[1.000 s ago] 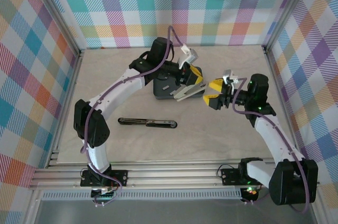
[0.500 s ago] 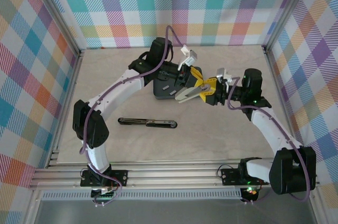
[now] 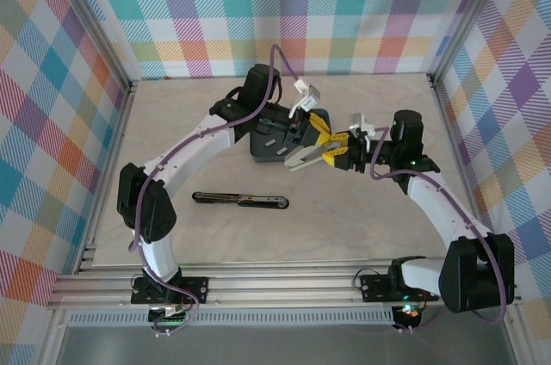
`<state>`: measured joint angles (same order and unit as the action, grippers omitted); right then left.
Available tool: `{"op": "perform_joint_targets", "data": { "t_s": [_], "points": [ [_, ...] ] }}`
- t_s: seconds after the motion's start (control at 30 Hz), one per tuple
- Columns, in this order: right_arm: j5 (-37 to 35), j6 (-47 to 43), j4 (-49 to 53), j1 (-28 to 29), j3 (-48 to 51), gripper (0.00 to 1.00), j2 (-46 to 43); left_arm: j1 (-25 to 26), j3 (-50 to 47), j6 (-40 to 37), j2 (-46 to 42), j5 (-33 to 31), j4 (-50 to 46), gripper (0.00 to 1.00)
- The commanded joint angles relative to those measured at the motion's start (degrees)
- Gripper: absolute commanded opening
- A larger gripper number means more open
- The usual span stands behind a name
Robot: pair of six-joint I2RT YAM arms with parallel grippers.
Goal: Load the staples into the stapler
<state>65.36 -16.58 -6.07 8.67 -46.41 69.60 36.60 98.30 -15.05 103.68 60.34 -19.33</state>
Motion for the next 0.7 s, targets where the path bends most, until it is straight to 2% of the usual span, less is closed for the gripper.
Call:
{"op": "perform_joint_targets", "data": {
  "t_s": [0.0, 0.07, 0.17, 0.4, 0.6, 0.67],
  "points": [
    [-1.7, -2.3, 1.7, 0.4, -2.0, 0.13, -0.7, -0.3, 0.3, -3.4, -3.9, -0.4, -0.2, 0.23],
    [-3.3, -4.5, 5.2, 0.5, -2.8, 0.09, -0.9, -0.2, 1.4, -8.9, -4.2, -1.5, -5.8, 0.54],
    [-5.5, -9.7, 12.5, 1.4, -5.0, 0.08, -1.2, -0.1, 3.6, -16.8, -4.2, -5.0, -15.0, 0.62],
    [-9.9, -19.5, 25.3, 4.6, -9.8, 0.07, -0.4, 1.6, 3.8, -30.2, -4.1, -9.9, -24.0, 0.65],
    [-11.0, -23.2, 28.4, 6.7, -11.2, 0.07, -0.2, 2.8, 5.9, -31.6, -2.0, -12.8, -26.3, 0.66],
    [-11.9, -23.9, 29.0, 7.2, -11.5, 0.07, -0.2, 3.0, 7.3, -31.6, -0.8, -12.1, -27.6, 0.60]
  ]
}}
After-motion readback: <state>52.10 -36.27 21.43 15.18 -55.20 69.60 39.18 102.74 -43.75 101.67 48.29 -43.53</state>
